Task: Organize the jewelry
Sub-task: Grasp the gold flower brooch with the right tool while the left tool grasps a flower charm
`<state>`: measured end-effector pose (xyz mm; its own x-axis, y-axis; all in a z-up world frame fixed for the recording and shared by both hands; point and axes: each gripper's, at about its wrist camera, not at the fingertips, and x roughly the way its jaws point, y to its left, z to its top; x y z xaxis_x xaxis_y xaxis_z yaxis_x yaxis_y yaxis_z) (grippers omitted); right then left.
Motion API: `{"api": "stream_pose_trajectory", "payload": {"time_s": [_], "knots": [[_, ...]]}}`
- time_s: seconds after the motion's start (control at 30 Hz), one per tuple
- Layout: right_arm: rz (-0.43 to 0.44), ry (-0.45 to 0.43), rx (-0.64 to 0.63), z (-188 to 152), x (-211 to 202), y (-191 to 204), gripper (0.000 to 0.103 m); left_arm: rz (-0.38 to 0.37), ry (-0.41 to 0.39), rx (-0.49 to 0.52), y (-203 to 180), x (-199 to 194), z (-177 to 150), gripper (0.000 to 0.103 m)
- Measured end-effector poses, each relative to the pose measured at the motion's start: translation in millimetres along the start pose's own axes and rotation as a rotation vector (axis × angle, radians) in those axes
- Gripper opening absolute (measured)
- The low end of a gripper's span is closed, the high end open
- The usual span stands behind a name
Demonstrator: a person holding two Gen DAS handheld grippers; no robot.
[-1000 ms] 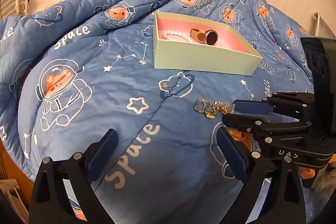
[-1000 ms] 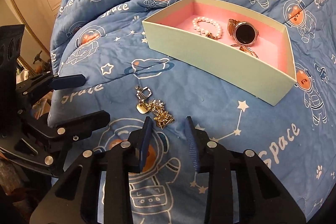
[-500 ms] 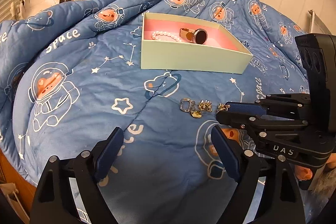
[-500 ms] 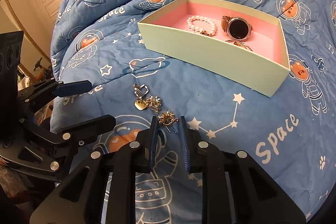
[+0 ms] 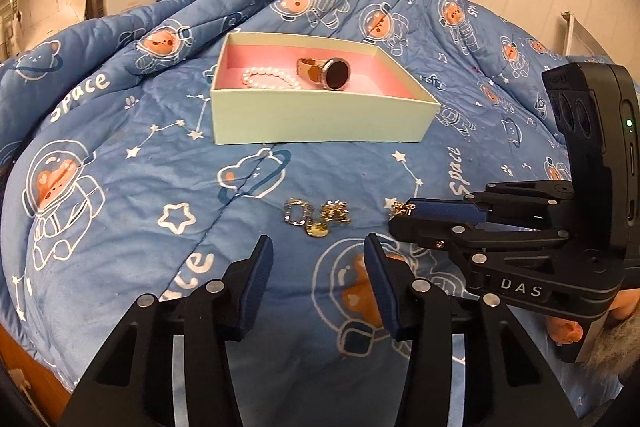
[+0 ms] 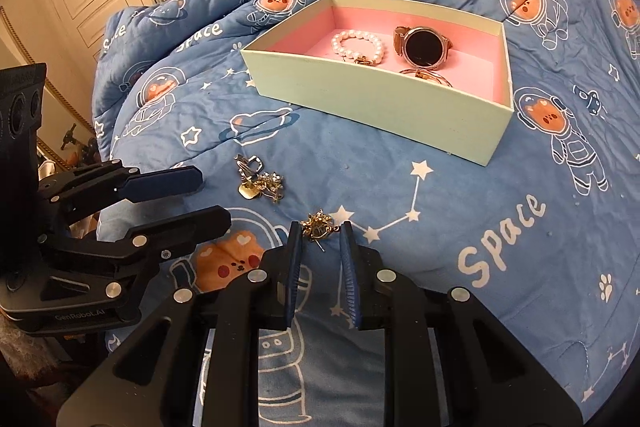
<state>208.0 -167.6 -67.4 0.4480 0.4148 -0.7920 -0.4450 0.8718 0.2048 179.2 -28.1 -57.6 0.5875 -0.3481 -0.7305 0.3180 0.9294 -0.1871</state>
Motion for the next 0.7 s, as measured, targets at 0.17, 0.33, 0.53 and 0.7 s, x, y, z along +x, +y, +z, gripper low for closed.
{"api": "stream_pose_trajectory", "payload": {"time_s": [0.17,0.33,0.53,0.7], "knots": [[-0.005,0.002,0.023,-3,-4,-8,0.02,-0.065,0.034,0.0,-9,12,4,0.035],[-0.015,0.001,0.044,-6,-6,-15,0.02,-0.099,0.061,-0.05,-4,23,6,0.031],[-0.014,0.001,0.053,-8,-6,-18,0.02,-0.085,0.068,-0.041,-5,30,12,0.031],[-0.016,0.0,0.056,-9,-5,-18,0.02,-0.058,0.067,-0.015,-8,37,20,0.031]]}}
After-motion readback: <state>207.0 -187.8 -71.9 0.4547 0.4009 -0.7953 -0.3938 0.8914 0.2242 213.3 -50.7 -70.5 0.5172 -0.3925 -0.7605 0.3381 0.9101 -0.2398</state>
